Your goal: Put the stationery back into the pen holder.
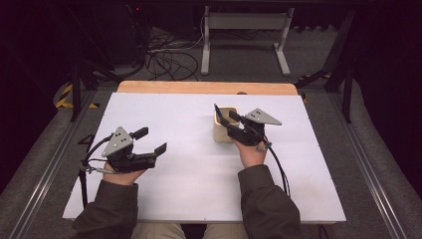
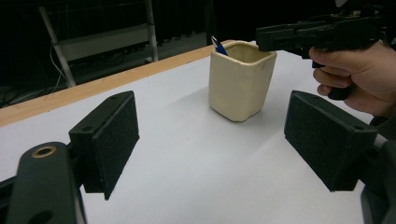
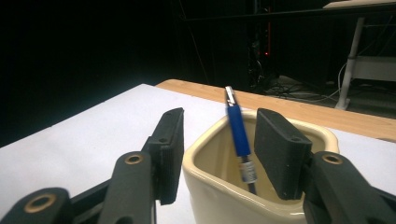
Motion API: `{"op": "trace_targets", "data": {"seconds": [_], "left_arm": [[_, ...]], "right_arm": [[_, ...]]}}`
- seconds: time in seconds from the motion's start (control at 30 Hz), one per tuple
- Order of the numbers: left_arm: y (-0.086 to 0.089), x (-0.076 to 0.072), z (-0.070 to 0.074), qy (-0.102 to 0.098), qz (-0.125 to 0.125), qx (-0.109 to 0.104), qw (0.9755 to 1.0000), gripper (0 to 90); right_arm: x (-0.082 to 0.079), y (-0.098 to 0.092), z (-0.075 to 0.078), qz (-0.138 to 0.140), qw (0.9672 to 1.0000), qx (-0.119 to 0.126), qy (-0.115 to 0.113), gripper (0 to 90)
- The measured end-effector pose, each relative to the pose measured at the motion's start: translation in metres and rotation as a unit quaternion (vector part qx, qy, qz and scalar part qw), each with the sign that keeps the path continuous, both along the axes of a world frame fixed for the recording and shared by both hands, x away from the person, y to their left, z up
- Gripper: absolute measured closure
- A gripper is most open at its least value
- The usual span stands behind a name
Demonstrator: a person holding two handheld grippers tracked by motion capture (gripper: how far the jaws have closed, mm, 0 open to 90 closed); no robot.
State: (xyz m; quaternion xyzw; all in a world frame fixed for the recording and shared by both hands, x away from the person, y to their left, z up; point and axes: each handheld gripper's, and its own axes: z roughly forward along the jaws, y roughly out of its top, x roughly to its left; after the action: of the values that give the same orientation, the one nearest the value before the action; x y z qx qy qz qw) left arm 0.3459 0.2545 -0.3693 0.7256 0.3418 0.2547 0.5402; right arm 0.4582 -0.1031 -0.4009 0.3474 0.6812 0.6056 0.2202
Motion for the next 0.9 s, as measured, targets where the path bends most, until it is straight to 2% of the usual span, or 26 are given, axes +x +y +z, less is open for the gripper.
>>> {"op": "trace_targets", "data": {"seconds": [0.9], "left_arm": [[0.000,0.001,-0.001,-0.001,0.001,0.003,1.0000,18.8]], "right_arm": [[-0.017,-0.009,0.008,0.040,0.9990,0.018,-0.003,36.8]]}}
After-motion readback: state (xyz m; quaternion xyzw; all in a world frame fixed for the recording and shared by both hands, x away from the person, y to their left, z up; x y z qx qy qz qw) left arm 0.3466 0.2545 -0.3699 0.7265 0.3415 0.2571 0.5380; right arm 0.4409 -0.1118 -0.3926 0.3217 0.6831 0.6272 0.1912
